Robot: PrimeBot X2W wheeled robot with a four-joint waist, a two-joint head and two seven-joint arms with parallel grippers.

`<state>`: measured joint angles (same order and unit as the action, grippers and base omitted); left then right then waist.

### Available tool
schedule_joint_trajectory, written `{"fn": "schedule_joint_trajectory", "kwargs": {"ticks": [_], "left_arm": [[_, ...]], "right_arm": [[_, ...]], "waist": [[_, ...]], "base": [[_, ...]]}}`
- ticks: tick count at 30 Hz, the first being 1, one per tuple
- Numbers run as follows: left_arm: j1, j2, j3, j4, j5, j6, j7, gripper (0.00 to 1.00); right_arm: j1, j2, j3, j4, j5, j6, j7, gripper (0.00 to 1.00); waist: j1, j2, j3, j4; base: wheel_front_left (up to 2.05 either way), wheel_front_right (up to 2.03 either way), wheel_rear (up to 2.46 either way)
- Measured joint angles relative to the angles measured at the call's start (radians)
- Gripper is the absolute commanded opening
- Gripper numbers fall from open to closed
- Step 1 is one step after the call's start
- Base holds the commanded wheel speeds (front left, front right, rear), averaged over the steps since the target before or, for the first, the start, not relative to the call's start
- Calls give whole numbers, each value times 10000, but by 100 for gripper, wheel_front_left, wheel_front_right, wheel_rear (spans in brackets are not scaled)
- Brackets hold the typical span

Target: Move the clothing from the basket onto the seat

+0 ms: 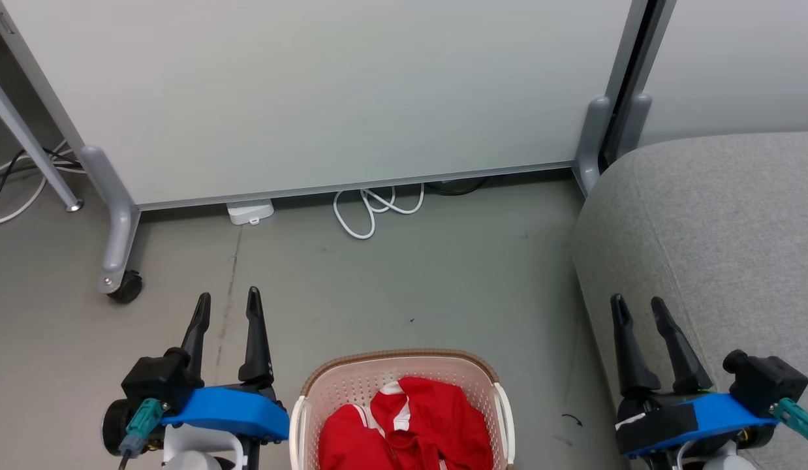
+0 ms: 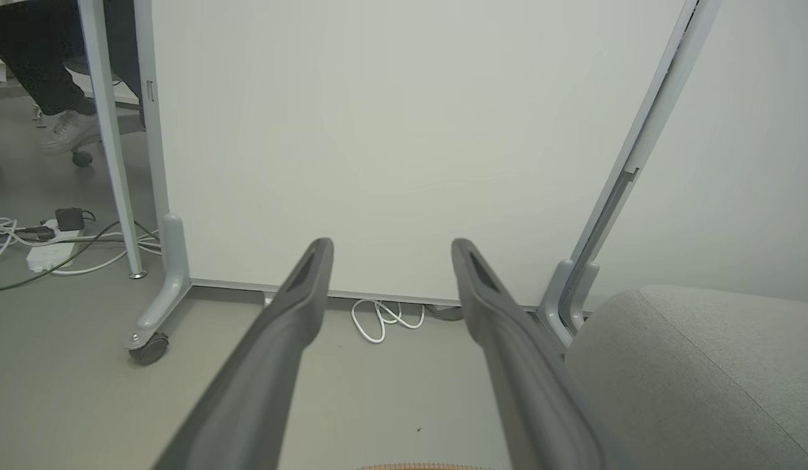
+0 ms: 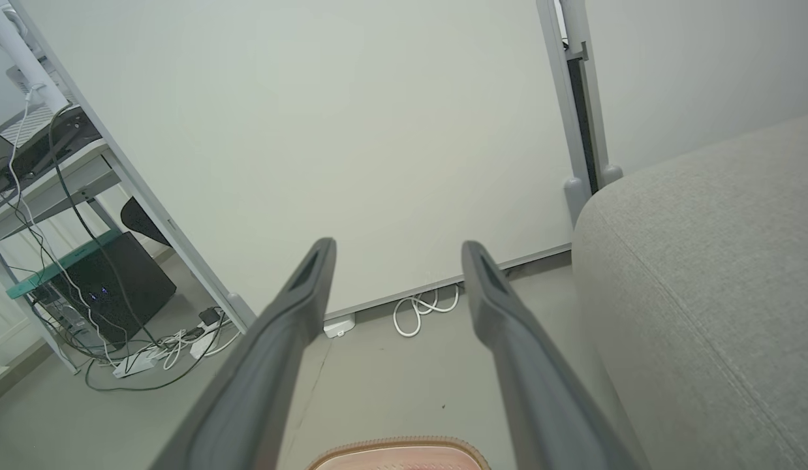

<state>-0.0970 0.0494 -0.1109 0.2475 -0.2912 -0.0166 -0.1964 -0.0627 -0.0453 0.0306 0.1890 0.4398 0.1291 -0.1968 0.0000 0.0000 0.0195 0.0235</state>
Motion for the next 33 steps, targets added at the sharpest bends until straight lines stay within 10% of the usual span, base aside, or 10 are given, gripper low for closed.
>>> {"fn": "schedule_joint_trajectory", "kwargs": {"ticks": [33], "left_arm": [[-36, 15, -418, 40, 2548, 176, -623, 100]], "right_arm": [[35, -13, 251, -127, -2429, 2, -617, 100]], "waist": [[0, 0, 43, 118]], "base": [[0, 0, 0]]}}
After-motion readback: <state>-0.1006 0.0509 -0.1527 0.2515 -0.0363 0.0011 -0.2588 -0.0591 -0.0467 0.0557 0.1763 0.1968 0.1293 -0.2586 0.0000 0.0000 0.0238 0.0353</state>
